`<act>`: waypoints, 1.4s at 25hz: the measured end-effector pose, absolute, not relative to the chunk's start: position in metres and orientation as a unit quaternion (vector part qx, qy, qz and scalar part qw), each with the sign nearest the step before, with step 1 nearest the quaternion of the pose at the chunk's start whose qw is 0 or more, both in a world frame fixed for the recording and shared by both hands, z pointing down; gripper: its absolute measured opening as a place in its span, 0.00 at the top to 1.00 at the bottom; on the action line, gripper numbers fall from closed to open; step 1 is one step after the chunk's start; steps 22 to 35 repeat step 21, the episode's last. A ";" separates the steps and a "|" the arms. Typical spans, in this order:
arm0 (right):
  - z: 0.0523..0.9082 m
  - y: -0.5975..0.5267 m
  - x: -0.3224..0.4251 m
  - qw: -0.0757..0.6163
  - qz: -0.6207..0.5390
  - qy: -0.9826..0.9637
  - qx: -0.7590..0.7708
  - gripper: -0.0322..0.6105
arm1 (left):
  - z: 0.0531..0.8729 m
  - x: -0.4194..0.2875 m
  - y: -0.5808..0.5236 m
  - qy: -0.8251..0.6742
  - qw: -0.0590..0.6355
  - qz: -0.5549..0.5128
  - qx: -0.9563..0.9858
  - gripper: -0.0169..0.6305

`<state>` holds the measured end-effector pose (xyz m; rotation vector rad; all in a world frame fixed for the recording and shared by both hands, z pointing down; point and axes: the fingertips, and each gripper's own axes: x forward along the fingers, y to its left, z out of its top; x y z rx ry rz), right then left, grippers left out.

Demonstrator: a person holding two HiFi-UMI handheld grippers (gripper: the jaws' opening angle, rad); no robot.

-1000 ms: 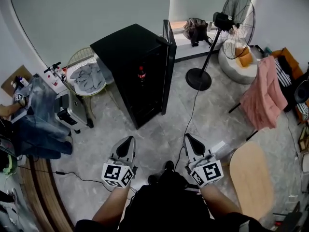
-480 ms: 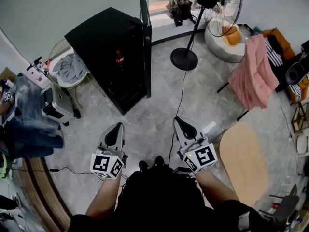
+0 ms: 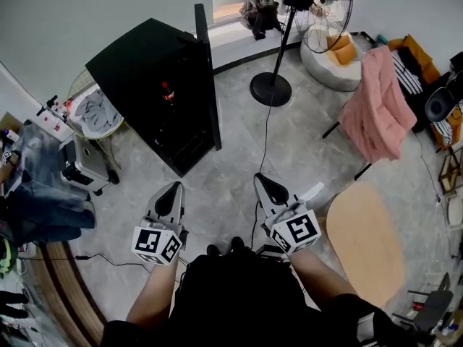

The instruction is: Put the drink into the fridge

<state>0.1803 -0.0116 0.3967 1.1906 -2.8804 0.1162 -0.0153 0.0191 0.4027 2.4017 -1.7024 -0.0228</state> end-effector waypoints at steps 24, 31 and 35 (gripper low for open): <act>0.395 -0.031 0.197 -0.007 0.049 -0.932 0.360 0.92 | 0.404 0.008 -0.003 -0.570 0.106 0.002 0.815 0.95; 0.395 -0.031 0.197 -0.007 0.049 -0.932 0.360 0.92 | 0.404 0.008 -0.003 -0.570 0.106 0.002 0.815 0.95; 0.395 -0.031 0.197 -0.007 0.049 -0.932 0.360 0.92 | 0.404 0.008 -0.003 -0.570 0.106 0.002 0.815 0.95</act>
